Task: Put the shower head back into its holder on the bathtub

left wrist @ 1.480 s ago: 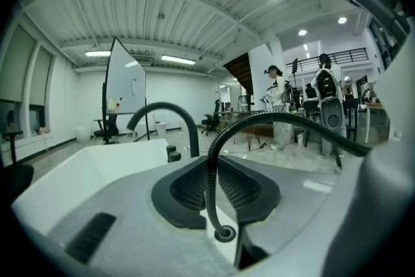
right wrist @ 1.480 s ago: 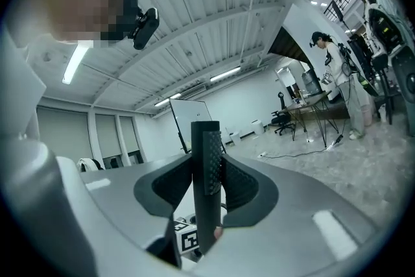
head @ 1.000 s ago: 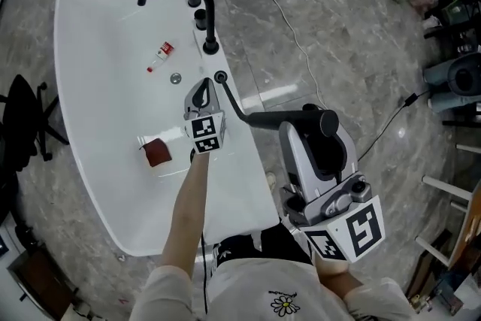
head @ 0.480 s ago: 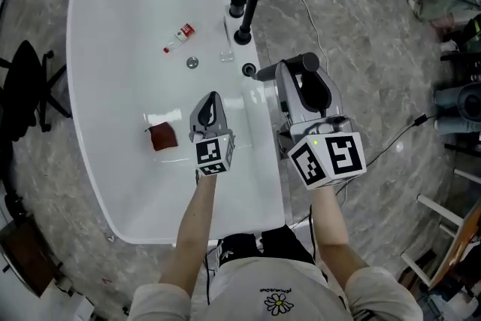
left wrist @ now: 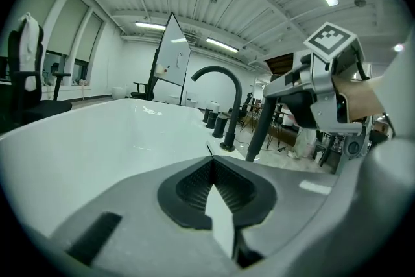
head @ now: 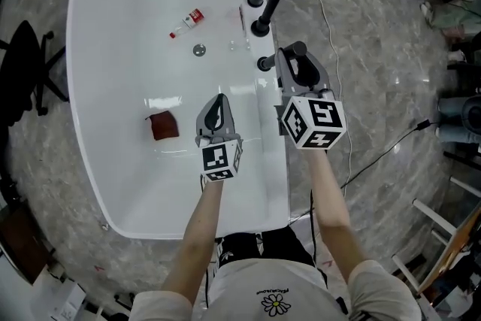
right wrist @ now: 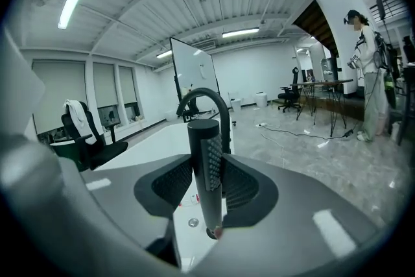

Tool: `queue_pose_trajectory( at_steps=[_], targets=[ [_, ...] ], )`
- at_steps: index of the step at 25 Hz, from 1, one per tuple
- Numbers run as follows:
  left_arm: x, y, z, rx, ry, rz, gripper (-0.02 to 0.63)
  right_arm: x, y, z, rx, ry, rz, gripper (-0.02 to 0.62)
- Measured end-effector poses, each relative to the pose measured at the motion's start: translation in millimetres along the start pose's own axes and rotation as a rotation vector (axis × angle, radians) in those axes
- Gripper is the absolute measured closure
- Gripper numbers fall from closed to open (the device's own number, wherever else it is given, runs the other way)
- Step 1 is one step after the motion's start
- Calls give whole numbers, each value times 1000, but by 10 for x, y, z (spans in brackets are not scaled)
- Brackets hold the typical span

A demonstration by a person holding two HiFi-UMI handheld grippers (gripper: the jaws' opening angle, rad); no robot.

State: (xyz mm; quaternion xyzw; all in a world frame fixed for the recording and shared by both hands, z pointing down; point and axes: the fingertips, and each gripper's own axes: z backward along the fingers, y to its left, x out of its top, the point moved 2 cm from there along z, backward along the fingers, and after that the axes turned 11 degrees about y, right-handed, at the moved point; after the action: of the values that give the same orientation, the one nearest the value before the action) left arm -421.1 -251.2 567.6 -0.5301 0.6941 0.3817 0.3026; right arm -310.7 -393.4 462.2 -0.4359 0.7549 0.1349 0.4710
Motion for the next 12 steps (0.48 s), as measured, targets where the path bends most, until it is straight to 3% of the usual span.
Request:
queue_pose_trajectory(
  at_steps=[12],
  targets=[
    [-69,43,124,-6,2,19,606,-469,67,-242,-81,75,139,456]
  ],
)
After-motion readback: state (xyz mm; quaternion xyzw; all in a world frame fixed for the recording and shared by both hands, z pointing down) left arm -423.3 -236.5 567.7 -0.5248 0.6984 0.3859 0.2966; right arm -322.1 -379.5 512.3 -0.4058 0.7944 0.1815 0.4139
